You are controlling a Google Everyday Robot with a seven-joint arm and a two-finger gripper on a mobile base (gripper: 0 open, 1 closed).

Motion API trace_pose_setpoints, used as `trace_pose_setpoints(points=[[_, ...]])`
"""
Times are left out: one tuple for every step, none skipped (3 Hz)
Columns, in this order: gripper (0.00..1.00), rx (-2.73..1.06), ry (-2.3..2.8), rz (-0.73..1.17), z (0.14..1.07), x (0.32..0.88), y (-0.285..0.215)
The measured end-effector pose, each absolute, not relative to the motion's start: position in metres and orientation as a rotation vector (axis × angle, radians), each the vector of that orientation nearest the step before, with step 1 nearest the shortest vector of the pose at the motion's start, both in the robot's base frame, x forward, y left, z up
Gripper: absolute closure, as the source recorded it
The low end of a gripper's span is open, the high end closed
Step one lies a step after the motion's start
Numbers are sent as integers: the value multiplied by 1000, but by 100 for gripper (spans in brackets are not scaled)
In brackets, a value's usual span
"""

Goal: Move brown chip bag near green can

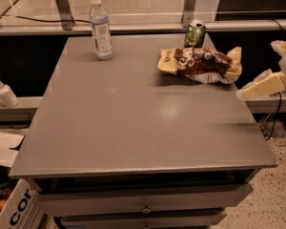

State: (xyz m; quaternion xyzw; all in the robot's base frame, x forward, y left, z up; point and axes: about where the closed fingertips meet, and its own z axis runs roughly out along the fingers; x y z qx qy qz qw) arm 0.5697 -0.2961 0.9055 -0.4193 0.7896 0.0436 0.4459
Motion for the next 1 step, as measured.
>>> trace_pose_setpoints(points=[[0, -1039, 1956, 108, 905, 570, -296]])
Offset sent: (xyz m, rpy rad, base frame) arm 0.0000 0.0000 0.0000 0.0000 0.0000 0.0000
